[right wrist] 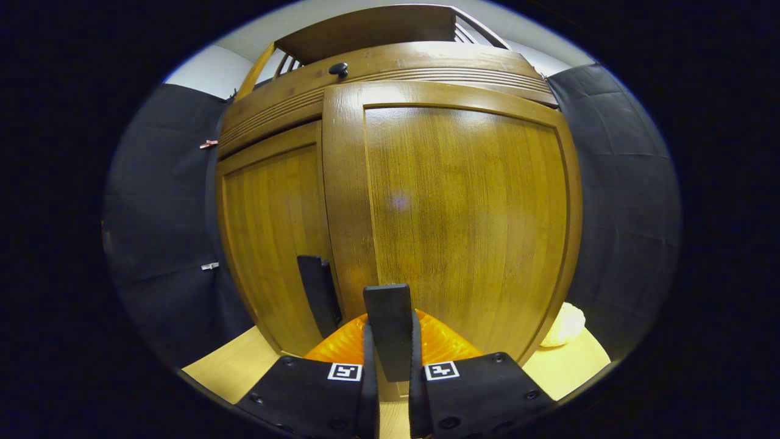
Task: Open the right door of the double-door shoe cabinet with the right hand, and open the left door with the left hand.
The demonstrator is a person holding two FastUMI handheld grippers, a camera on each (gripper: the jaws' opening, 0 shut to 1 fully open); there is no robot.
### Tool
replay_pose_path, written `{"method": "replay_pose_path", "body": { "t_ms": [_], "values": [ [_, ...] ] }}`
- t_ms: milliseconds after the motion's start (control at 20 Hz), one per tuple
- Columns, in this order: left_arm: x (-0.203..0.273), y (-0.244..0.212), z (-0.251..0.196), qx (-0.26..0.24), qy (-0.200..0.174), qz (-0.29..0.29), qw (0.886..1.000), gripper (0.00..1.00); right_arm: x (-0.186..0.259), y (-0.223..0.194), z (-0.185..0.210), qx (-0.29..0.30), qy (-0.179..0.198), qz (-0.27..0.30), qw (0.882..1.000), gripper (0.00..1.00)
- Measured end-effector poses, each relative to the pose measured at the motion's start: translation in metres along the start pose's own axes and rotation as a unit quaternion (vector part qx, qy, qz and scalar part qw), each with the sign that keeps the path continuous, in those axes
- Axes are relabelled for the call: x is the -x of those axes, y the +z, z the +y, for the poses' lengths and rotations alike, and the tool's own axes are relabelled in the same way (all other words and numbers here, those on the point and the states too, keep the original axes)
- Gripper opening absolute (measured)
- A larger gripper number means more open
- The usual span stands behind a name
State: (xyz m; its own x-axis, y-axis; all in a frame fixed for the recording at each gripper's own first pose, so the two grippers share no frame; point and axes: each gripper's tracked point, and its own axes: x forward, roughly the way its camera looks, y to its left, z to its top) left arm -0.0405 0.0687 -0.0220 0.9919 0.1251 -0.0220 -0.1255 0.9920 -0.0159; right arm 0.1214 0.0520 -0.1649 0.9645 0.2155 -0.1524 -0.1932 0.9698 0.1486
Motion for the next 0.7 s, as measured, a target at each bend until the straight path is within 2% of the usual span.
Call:
{"method": "replay_pose_path", "body": {
  "t_ms": [250,700],
  "values": [
    [0.003,0.001,-0.012,0.003,-0.002,0.0,1.0,0.94,0.038,0.0,-0.014,0.013,0.01,-0.006,1.0,0.22],
    [0.008,0.005,-0.042,-0.003,-0.02,-0.002,1.0,0.94,0.094,-0.002,-0.047,0.001,-0.01,-0.001,1.0,0.22]
  ]
}}
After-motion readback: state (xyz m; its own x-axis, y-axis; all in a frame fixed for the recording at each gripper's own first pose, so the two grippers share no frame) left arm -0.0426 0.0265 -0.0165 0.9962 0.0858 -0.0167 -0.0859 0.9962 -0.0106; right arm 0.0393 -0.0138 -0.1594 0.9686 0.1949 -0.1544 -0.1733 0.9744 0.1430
